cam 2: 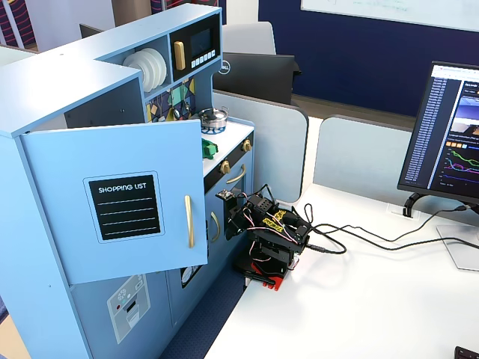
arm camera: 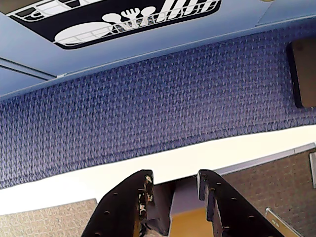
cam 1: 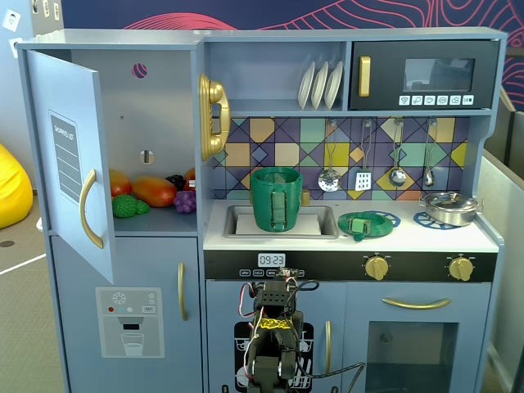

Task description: Pick up the lid from the counter and put it on the green recipient

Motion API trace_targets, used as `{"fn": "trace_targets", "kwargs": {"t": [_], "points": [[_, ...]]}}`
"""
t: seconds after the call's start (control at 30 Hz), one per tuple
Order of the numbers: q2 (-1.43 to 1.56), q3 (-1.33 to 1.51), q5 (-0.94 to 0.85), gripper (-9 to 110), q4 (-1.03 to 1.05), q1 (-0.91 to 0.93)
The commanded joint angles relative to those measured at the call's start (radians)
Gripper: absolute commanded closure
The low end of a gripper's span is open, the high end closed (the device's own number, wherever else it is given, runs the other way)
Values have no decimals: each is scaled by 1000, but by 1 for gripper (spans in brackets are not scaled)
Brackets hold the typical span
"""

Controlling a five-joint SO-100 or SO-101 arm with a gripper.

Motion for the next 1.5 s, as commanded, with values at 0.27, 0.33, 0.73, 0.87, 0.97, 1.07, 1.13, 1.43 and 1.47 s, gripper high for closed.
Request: {"fn": "trace_targets", "kwargs": {"t": [0.27, 0.33, 0.73, 0.87, 0.97, 1.07, 1.13, 1.43, 1.47], "points": [[-2, 29, -8, 101, 175, 23], [-2, 29, -6, 101, 175, 23], [-61, -250, -60, 102, -199, 199], [-163, -382, -218, 102, -486, 356], [-238, -480, -233, 102, -586, 437], [-285, -543, -219, 102, -626, 485], [-311, -560, -202, 96, -681, 511], [-532, -463, -107, 57, -1361, 607], [-558, -460, -103, 56, -1402, 609]]}}
